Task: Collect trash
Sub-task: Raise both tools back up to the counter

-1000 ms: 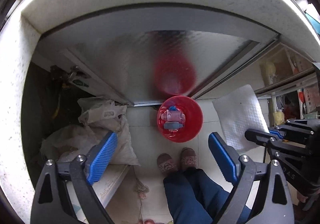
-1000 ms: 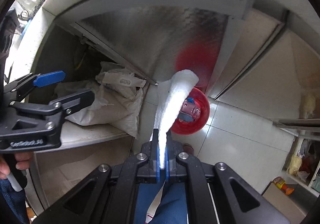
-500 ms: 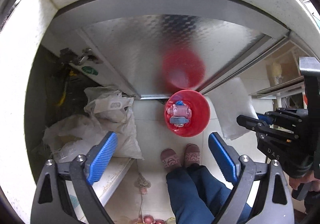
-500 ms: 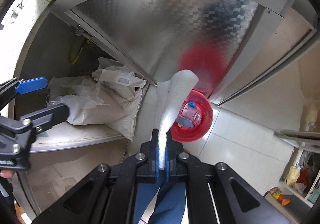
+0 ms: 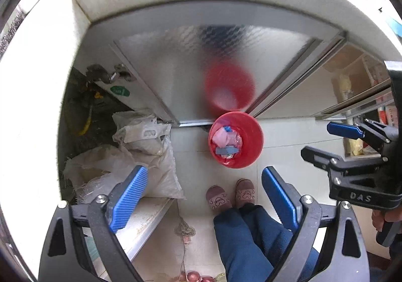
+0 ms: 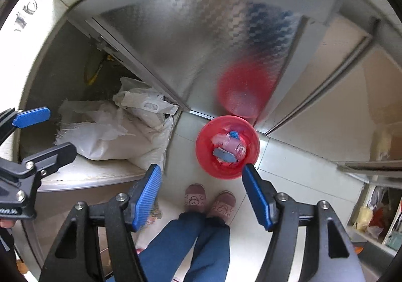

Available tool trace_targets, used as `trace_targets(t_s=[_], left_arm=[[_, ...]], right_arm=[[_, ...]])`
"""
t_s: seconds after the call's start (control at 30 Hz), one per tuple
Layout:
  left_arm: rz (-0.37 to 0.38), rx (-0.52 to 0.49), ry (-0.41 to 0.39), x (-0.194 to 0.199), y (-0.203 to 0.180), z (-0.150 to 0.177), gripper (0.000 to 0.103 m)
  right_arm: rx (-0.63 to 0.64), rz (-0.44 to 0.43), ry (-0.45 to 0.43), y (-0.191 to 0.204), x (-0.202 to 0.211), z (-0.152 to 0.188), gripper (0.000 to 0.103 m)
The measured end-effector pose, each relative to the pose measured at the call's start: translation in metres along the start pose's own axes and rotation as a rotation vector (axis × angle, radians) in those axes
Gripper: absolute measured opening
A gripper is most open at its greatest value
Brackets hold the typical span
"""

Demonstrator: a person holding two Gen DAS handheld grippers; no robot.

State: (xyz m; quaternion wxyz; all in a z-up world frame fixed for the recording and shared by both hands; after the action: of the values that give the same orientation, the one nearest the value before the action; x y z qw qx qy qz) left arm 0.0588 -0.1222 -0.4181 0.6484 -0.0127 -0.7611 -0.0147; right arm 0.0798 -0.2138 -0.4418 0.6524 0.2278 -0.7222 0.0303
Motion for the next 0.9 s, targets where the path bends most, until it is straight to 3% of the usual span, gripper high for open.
trace_targets(t_s=[0.4, 0.5, 0.57, 0.73, 0.9], left_arm=[[0.008, -0.003, -0.143, 0.113, -0.012, -0.024, 0.093], [-0.007, -0.012, -0.202, 0.145, -0.014, -0.034, 0.094], [-0.011, -0.015, -0.237, 0.165, -0.015, -0.043, 0.103], [-0.026, 0.001, -0.335, 0.210, -0.010, -0.063, 0.103], [-0.062, 0.012, -0.375, 0.232, 0.004, -0.076, 0.103]], right_arm=[[0.020, -0.014, -0.142, 0.020, 0.128, -0.012, 0.074], [0.042, -0.003, -0.207, 0.026, 0.164, -0.025, 0.082], [0.049, -0.006, -0.246, 0.029, 0.186, -0.032, 0.085], [0.056, -0.004, -0.337, 0.034, 0.232, -0.051, 0.094], [0.076, -0.001, -0.397, 0.037, 0.258, -0.072, 0.102]])
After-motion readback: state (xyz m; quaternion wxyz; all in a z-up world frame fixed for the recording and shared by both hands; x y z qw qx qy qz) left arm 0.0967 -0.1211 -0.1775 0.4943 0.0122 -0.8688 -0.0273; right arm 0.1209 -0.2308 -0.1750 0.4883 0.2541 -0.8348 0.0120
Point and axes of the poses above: each gripper's, at about its wrist camera, not at the fingertips, and x roughly against the way its jaws point, y to its left, z to its underside, the point moved 10 cm from there along -x, roughly the way its jaws point, and after that the axes turned 2 degrees about y, right-handed, at the moved point
